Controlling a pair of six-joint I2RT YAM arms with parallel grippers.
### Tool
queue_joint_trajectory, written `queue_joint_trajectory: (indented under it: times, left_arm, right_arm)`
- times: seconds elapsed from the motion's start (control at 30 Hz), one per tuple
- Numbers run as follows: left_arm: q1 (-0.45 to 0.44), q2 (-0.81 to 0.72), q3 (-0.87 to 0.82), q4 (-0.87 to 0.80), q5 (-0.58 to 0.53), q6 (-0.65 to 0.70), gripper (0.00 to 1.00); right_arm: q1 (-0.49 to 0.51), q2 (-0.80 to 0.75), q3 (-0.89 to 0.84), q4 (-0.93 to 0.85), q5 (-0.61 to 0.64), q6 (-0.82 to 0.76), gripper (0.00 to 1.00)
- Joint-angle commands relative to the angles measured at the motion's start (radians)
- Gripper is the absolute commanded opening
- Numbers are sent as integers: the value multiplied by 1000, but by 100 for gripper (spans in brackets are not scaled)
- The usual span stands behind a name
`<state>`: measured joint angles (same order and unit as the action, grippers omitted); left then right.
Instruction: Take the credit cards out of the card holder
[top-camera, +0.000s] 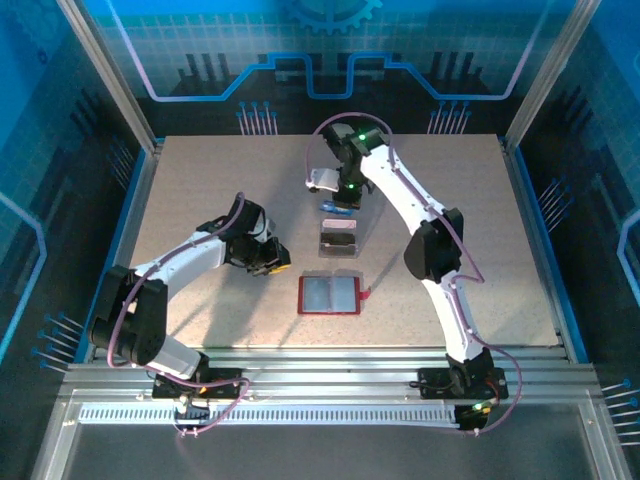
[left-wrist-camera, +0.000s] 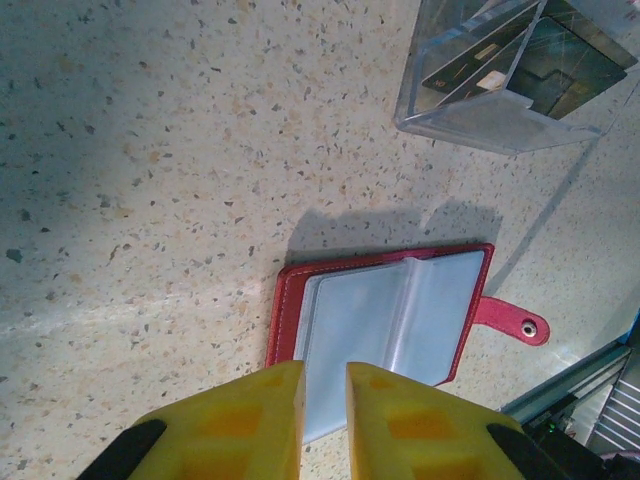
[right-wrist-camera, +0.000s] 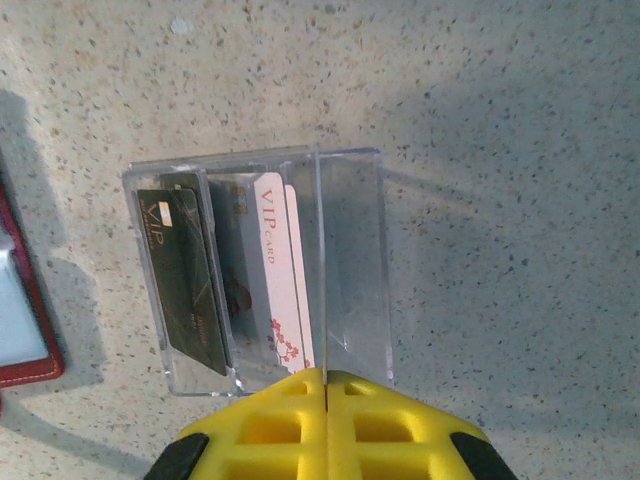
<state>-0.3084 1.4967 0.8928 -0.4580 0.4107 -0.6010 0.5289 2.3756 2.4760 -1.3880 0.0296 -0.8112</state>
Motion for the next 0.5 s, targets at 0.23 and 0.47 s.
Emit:
queue_joint_trajectory:
  times: [0.23, 0.47]
  left_arm:
    - [16, 6, -1, -16, -6, -4, 18]
    - [20, 4, -12, -20, -8, -2, 18]
  right_arm:
    - [-9, 65, 35, -27, 36, -41, 0]
    - [-7, 86, 29, -31, 55, -36, 0]
